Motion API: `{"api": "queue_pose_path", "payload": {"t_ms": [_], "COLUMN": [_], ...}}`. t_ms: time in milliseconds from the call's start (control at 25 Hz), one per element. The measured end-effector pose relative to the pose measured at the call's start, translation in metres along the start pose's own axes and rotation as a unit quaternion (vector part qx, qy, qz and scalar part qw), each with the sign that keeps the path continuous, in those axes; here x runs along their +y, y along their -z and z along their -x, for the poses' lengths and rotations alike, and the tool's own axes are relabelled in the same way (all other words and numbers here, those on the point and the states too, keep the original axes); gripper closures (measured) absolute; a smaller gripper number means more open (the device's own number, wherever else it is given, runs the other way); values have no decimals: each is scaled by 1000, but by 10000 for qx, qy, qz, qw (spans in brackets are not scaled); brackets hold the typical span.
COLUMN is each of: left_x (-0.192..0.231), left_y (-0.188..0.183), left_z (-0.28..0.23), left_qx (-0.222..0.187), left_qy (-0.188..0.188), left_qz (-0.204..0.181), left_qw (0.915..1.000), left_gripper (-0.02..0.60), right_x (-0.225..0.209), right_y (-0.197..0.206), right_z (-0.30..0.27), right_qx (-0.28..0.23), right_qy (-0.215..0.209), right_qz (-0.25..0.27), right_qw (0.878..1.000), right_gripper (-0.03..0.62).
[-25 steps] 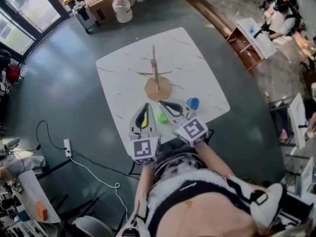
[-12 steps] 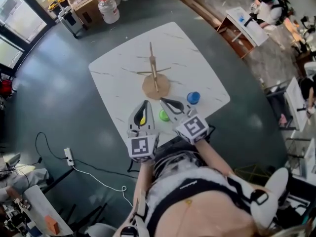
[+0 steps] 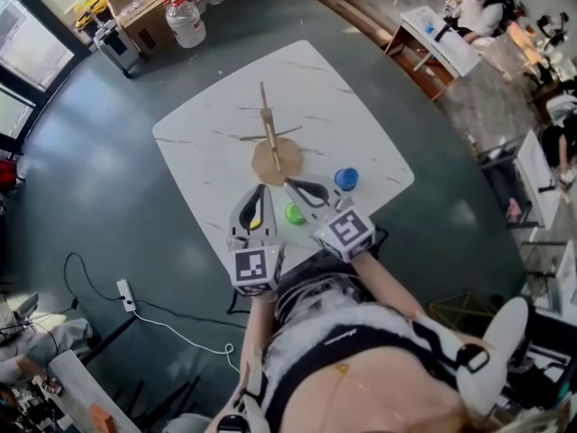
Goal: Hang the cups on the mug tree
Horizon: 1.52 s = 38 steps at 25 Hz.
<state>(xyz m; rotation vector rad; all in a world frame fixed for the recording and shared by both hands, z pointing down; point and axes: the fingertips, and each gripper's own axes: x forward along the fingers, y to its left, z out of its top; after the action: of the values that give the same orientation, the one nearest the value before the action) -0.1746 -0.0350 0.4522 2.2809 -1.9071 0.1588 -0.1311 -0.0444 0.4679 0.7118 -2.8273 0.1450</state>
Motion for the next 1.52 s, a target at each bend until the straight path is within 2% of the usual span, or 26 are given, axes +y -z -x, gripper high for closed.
{"api": "queue_pose_path", "payload": {"t_ms": [440,720,1120,1520], "left_x": [7,17,31,34], "left_y": [11,38,98,160], "left_z": [10,21,38,56], "left_qx": [165,438,1129,2040], "left_qy": [-367,-526,-633,-471], "left_qz": [64,94,135,371], "left_qw": [9992,9976,9915,9771], "left_gripper": [572,572,571,520], "right_x": [-2,-1,3,6], "right_y": [10,22,51,63], "right_z": [6,6,5,-3], "right_qx": [100,202,514,649], "right_qy": [-68,-18,13,-71], "right_qz": [-114,-163,-213,-299], "right_qw": [9999,9997,9984,9974], "right_gripper": [591,591,591,591]}}
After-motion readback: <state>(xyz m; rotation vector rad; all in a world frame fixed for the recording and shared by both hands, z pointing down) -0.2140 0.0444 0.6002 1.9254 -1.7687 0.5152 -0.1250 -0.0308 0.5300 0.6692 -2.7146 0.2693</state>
